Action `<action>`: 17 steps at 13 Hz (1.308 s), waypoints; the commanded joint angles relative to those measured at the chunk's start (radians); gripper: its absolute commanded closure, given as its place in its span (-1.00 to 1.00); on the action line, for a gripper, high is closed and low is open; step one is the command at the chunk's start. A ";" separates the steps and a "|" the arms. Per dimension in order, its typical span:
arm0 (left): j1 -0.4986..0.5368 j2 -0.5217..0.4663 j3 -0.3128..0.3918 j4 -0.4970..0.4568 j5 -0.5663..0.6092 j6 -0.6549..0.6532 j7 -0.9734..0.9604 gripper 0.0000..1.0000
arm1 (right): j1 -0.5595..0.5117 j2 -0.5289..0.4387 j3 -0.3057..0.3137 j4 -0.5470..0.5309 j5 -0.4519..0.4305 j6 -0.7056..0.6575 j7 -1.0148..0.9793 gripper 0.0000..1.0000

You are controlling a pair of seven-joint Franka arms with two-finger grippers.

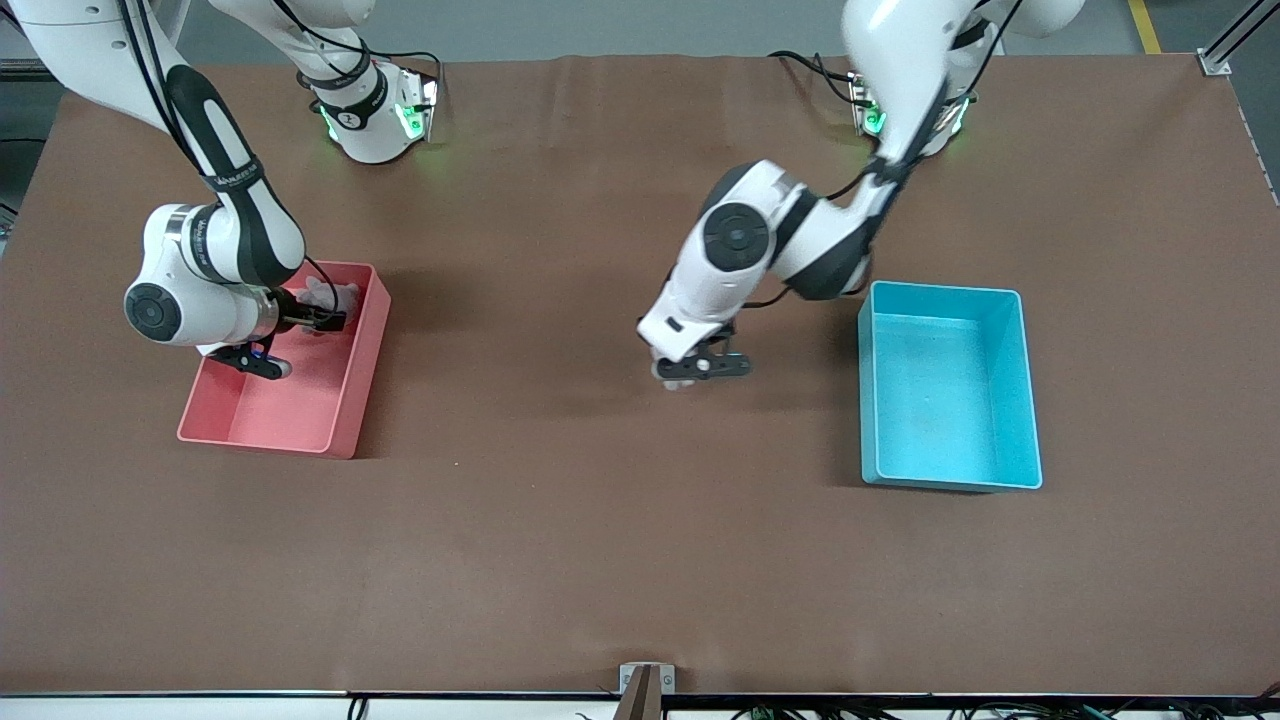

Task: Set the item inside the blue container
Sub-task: 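Carry the Totoro into the blue box with the left gripper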

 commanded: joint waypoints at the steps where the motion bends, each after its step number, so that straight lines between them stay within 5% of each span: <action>1: 0.149 -0.146 -0.003 -0.042 0.002 -0.170 0.241 0.28 | -0.023 -0.009 0.019 -0.012 0.019 0.005 -0.002 -1.00; 4: 0.269 -0.232 -0.007 -0.077 0.161 -0.301 0.416 0.28 | -0.023 -0.009 0.019 -0.011 0.019 0.004 -0.002 -0.71; 8: 0.366 -0.243 -0.009 -0.157 0.273 -0.298 0.436 0.28 | -0.023 -0.012 0.020 0.001 0.019 -0.007 -0.004 0.10; 14: 0.476 -0.243 -0.009 -0.374 0.349 -0.032 0.481 0.28 | -0.026 -0.016 0.019 0.046 0.017 -0.037 -0.012 0.79; 17: 0.541 -0.197 -0.009 -0.405 0.349 0.066 0.527 0.28 | -0.078 -0.016 0.019 0.229 0.011 -0.212 -0.119 0.88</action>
